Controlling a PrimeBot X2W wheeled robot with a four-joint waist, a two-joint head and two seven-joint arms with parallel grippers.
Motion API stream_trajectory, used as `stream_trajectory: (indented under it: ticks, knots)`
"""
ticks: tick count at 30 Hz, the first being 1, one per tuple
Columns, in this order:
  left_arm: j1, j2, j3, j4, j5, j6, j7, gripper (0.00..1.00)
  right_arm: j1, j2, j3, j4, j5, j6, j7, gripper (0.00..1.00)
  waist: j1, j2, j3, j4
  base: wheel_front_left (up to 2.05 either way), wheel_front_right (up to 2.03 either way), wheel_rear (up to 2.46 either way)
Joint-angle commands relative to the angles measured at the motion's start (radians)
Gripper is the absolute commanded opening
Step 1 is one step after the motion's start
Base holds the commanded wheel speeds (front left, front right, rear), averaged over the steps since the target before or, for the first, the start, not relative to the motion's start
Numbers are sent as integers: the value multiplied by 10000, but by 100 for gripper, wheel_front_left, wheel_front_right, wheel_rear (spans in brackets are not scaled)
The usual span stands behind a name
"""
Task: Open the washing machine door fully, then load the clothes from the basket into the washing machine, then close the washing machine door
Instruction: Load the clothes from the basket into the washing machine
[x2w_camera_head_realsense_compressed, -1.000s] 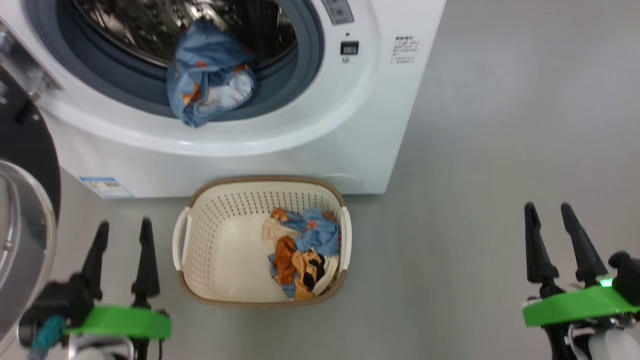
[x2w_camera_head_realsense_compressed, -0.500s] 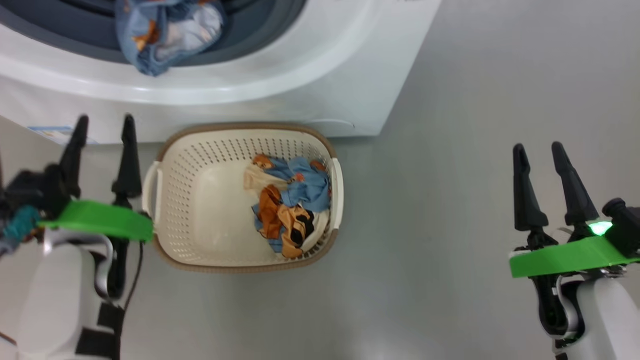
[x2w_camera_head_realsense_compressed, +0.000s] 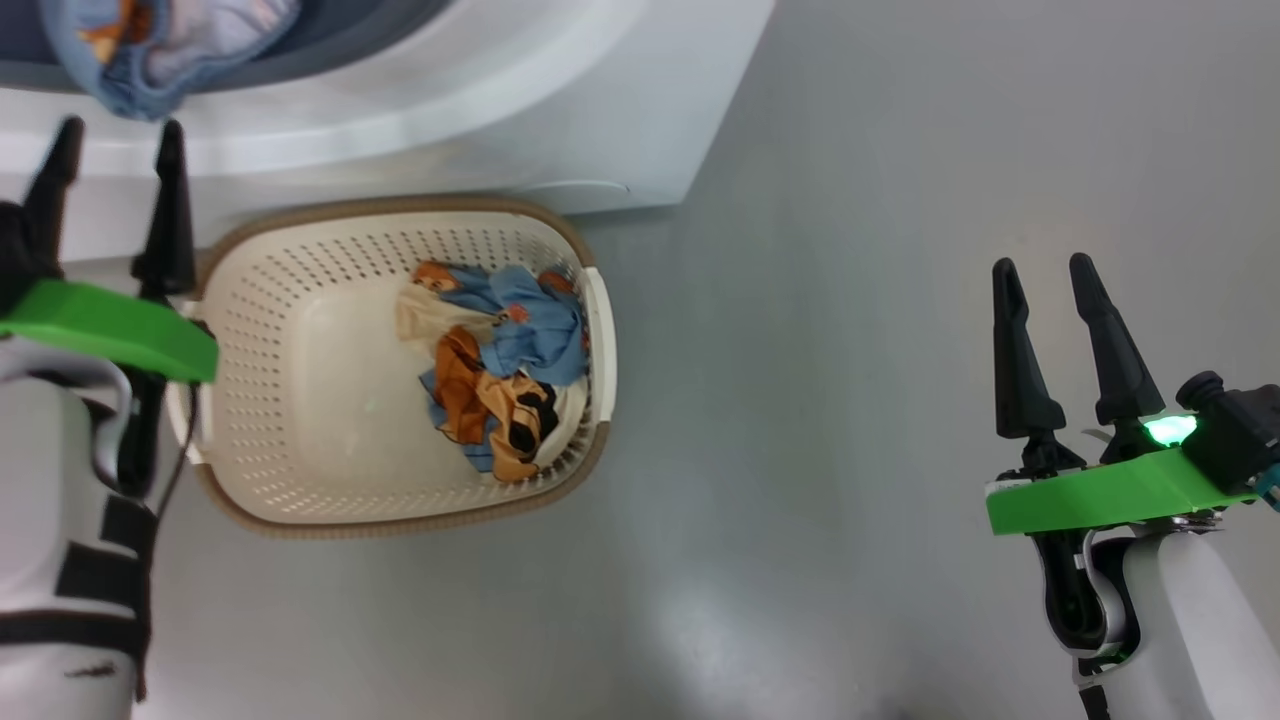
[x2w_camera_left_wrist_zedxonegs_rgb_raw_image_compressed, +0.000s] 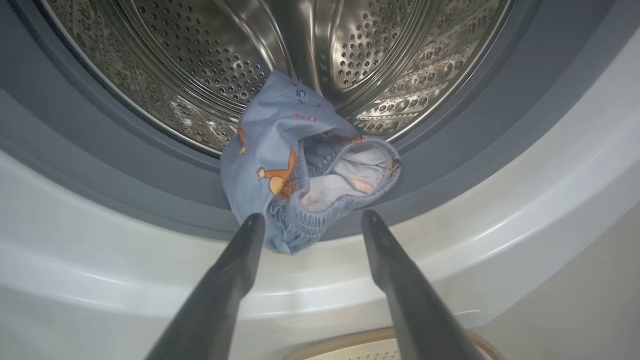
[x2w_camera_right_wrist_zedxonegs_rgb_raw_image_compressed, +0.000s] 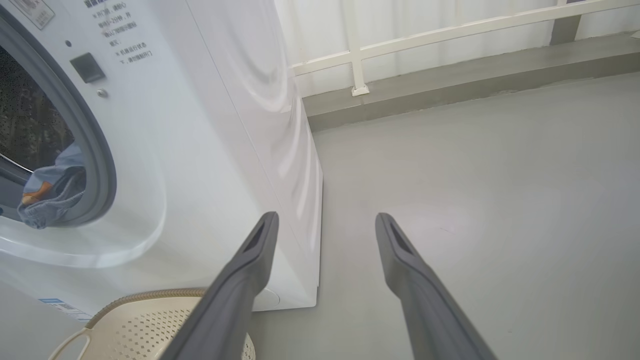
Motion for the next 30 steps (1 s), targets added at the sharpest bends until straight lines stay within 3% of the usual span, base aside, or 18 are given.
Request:
stream_trajectory:
  ticks: [1, 15, 16, 17, 18, 19, 20, 30]
  knots:
    - [-257, 546, 192, -53, -85, 6, -36, 100, -150, 7, 286, -267, 18, 54, -51, 100, 0, 0, 373, -282, 0, 0, 0]
    - [-1683, 1060, 15, 1291, 147, 6, -36, 100, -579, 148, 395, -348, 20, 54, -51, 100, 0, 0, 993, -662, 0, 0, 0]
    - [-1725, 1075, -1, 1337, 192, 6, -36, 84, -578, 155, 394, -350, 19, 54, -51, 100, 0, 0, 996, -674, 0, 0, 0]
    - [-1763, 1081, -2, 1379, 220, 6, -36, 48, -577, 163, 396, -351, 17, 54, -51, 100, 0, 0, 997, -686, 0, 0, 0]
    - [-1796, 1091, -1, 1427, 257, 6, -36, 22, -573, 169, 400, -350, 14, 54, -51, 100, 0, 0, 993, -697, 0, 0, 0]
    - [-1832, 1098, -15, 1479, 300, 6, -36, 5, -570, 176, 405, -348, 14, 54, -51, 100, 0, 0, 993, -709, 0, 0, 0]
    - [-1882, 1103, -30, 1526, 332, 6, -36, 0, -570, 183, 413, -346, 14, 54, -51, 100, 0, 0, 994, -722, 0, 0, 0]
    - [-2682, 1198, -364, 1419, 521, 6, -36, 0, -655, 241, 441, -391, 76, 54, -51, 100, 0, 0, 1152, -793, 0, 0, 0]
